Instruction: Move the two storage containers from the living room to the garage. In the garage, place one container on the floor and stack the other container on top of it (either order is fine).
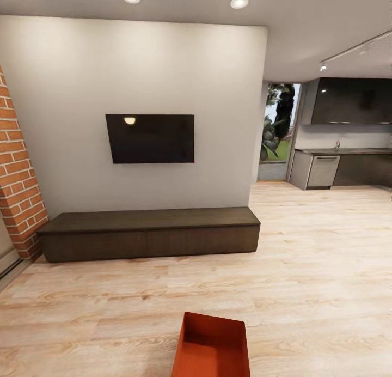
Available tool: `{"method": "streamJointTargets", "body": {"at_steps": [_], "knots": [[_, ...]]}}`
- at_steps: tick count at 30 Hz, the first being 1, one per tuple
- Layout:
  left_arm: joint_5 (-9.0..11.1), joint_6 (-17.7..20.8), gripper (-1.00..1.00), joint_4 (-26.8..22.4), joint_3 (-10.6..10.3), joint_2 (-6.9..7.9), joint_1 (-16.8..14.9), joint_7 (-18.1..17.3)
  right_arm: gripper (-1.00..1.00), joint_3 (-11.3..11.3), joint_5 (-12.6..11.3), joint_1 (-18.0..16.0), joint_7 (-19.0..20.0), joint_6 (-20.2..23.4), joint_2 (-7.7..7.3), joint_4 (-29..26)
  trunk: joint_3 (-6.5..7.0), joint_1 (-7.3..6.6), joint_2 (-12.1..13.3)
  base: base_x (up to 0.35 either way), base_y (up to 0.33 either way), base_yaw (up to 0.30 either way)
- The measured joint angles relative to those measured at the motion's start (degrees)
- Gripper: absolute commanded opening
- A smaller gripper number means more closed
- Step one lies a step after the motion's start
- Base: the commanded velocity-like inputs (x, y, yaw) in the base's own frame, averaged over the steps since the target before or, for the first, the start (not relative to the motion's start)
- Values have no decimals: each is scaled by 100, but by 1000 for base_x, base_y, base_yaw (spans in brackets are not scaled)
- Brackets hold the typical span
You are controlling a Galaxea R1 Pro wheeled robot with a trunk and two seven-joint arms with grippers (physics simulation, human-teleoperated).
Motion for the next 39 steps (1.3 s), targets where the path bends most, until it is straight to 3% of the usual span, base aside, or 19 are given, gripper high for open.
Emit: {"method": "streamJointTargets", "body": {"at_steps": [13,30,39], "knots": [[0,0,100,2,5,23,0,25,100,17,3,0,9,5,-8,0,0,-1,0,8,0,-2],[0,-1,100,3,6,13,0,28,100,9,-4,0,2,-13,-10,0,0,-3,0,269,28,0],[-1,-1,100,4,6,10,-1,26,100,9,-6,1,0,-19,-1,0,0,0,0,53,51,-137]]}}
